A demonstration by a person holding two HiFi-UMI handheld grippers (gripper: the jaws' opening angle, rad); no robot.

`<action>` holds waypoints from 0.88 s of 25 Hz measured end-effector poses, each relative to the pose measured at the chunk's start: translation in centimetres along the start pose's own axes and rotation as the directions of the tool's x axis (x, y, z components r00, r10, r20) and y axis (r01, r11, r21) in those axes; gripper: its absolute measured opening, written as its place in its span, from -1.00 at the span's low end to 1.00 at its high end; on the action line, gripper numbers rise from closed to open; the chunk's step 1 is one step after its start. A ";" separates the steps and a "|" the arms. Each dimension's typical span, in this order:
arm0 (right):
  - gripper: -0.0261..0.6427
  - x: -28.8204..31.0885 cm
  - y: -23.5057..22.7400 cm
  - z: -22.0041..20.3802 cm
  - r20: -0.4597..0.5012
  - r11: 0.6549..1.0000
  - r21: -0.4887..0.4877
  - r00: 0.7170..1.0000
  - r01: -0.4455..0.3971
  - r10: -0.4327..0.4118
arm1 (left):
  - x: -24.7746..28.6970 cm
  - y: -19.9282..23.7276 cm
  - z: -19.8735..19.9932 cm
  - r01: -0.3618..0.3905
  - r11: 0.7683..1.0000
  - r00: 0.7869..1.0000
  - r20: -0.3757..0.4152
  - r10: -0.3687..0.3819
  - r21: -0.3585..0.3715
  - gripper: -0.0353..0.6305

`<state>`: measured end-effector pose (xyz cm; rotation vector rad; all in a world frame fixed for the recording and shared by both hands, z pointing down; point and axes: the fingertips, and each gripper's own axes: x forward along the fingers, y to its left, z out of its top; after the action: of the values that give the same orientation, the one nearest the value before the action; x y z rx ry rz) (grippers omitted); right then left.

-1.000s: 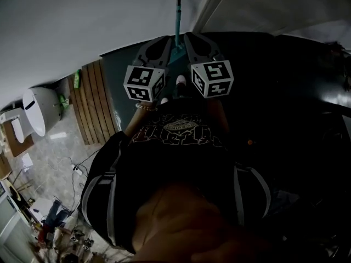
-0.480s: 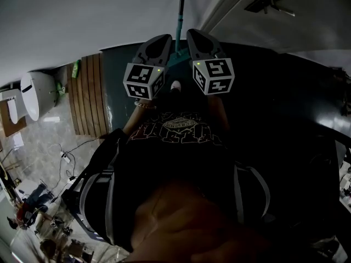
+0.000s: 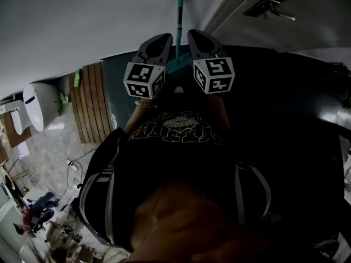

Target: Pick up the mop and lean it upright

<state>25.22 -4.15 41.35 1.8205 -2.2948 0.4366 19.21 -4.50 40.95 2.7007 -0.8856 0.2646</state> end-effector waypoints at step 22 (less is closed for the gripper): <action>-0.86 11.6 -3.0 1.0 -0.013 0.968 0.054 0.969 0.245 -0.245 | 4.3 10.2 2.2 0.181 0.982 0.983 -0.045 -0.179 0.045 -0.78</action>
<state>25.43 -15.79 44.46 2.0922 -2.0350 0.4686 16.68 -15.49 42.18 2.7871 -0.6253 0.3049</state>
